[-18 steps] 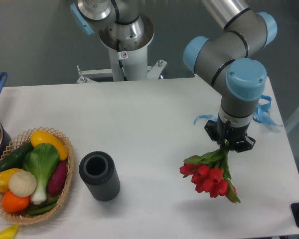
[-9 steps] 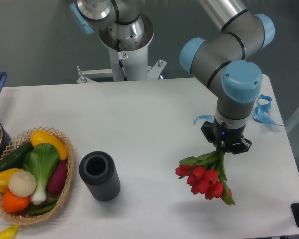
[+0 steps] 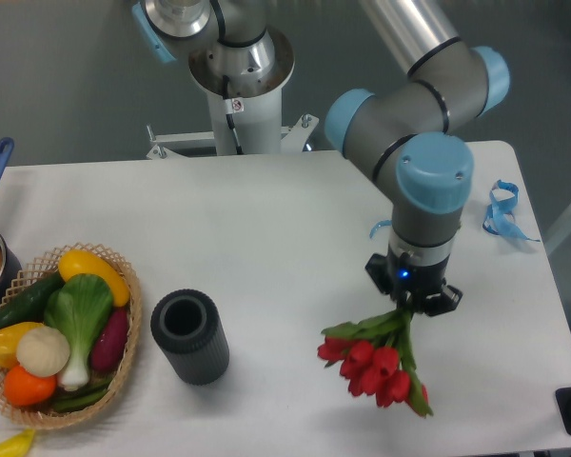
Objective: Insert the flowers into the vase
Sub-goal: 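Carry the tulips toward the black vase and raise stems above it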
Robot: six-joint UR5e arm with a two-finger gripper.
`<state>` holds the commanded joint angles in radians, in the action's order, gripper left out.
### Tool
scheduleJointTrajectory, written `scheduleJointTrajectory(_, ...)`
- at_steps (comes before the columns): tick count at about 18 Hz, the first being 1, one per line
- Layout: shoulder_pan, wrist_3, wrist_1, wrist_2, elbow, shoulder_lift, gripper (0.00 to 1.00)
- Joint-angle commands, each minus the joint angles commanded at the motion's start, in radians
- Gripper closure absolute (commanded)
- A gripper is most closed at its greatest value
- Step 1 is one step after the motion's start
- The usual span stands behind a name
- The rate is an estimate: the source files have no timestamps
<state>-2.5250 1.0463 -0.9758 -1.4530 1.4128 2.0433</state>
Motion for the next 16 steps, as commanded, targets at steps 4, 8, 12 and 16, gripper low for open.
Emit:
scheduleJointTrajectory(4, 0.011, -0.022, 0.061, 0.167, 0.002, -0.009, 1.00)
scheduleJointTrajectory(8, 0.011, -0.072, 0.114, 0.334, 0.006, -0.015, 1.00)
scheduleJointTrajectory(12, 0.008, -0.077, 0.115, 0.527, 0.008, -0.029, 1.00)
scheduleJointTrajectory(16, 0.006, -0.077, 0.117, 0.654, 0.006, -0.037, 1.00)
